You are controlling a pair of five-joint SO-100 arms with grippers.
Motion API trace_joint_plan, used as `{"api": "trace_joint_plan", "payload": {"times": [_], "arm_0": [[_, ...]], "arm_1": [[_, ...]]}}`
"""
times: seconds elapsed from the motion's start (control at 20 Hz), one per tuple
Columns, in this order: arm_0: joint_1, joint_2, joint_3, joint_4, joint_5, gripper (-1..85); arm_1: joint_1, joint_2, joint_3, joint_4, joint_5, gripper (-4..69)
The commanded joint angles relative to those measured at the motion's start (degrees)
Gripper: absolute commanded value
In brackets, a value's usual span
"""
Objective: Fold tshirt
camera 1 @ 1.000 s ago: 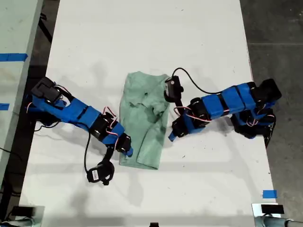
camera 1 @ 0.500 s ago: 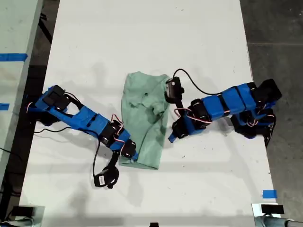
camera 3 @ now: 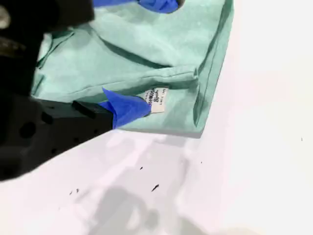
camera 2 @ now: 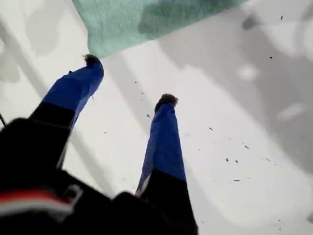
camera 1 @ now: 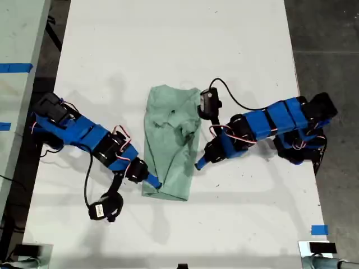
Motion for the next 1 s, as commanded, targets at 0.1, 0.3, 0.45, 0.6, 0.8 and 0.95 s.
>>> {"api": "trace_joint_plan", "payload": {"times": [0.1, 0.3, 0.45, 0.6, 0.8, 0.95], "arm_0": [[1.05, 11.95, -2.29, 11.51, -10.81, 28.8], [0.0, 12.13, 2.64, 6.06, -18.02, 28.0], [-1.67, 18.81, 18.54, -10.55, -20.04, 27.8], [-3.52, 22.41, 31.2, -21.01, -18.9, 27.5], [-3.96, 18.63, 34.37, -28.48, -18.37, 27.1], [-3.78, 15.29, 33.93, -30.85, -18.19, 26.8]], "arm_1": [[-5.1, 3.08, -6.42, 1.58, 10.02, 24.9], [-6.68, -6.33, -17.4, 1.85, 15.38, 27.5], [-6.24, -16.61, -29.0, 5.19, 15.73, 29.4], [-5.62, -21.09, -30.85, 3.69, 14.94, 29.7], [-5.45, -28.83, -32.96, -0.44, 14.24, 29.9], [-5.01, -34.28, -36.47, -2.2, 13.1, 29.9]]}}
